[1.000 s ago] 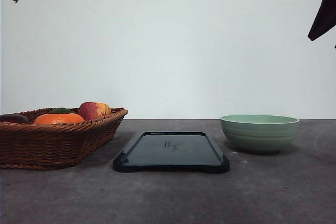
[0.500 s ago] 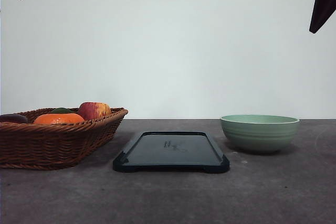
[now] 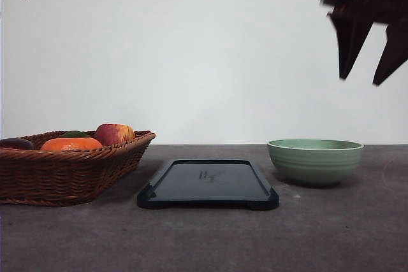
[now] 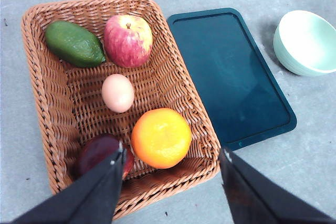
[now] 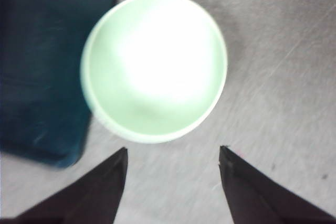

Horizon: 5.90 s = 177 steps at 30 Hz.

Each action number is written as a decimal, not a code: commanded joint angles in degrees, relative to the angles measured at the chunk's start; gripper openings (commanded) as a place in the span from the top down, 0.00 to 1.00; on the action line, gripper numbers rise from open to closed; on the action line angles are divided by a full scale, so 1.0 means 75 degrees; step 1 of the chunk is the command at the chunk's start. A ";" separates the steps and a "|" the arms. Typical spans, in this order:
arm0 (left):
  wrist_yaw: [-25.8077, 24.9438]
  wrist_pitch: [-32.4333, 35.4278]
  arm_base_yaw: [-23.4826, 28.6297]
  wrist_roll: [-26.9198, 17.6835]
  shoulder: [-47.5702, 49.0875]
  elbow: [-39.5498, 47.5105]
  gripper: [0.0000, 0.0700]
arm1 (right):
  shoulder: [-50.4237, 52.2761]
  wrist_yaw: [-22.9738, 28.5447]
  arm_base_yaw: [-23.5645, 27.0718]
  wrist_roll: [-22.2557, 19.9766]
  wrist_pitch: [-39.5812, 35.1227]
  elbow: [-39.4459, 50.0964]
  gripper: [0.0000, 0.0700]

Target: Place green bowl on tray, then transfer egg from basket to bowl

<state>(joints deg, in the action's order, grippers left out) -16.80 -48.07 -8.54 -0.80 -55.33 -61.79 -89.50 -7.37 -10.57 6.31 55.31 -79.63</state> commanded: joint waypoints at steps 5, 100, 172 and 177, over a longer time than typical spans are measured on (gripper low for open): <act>-0.0029 0.0064 -0.0015 0.0000 -0.0032 -0.0191 0.49 | -0.0826 0.0111 0.0178 -0.0155 -0.0304 -0.0281 0.52; -0.0029 -0.0148 -0.0015 -0.0009 -0.0073 -0.0191 0.49 | -0.4496 -0.0820 -0.1731 0.0454 -0.0858 -0.3201 0.94; 0.0739 0.0056 -0.0244 0.0313 -0.3444 -0.1358 0.42 | 0.5255 0.0590 -0.2282 0.0129 -0.3459 0.4708 0.58; 0.0973 0.0070 -0.0422 0.0130 -0.4338 -0.2097 0.42 | 0.5255 0.0595 -0.2282 0.0164 -0.3506 0.4708 0.58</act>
<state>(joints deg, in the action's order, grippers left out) -9.60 -47.72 -11.30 1.37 -86.47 -76.09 -49.78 -2.96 -27.33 6.50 29.58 -44.10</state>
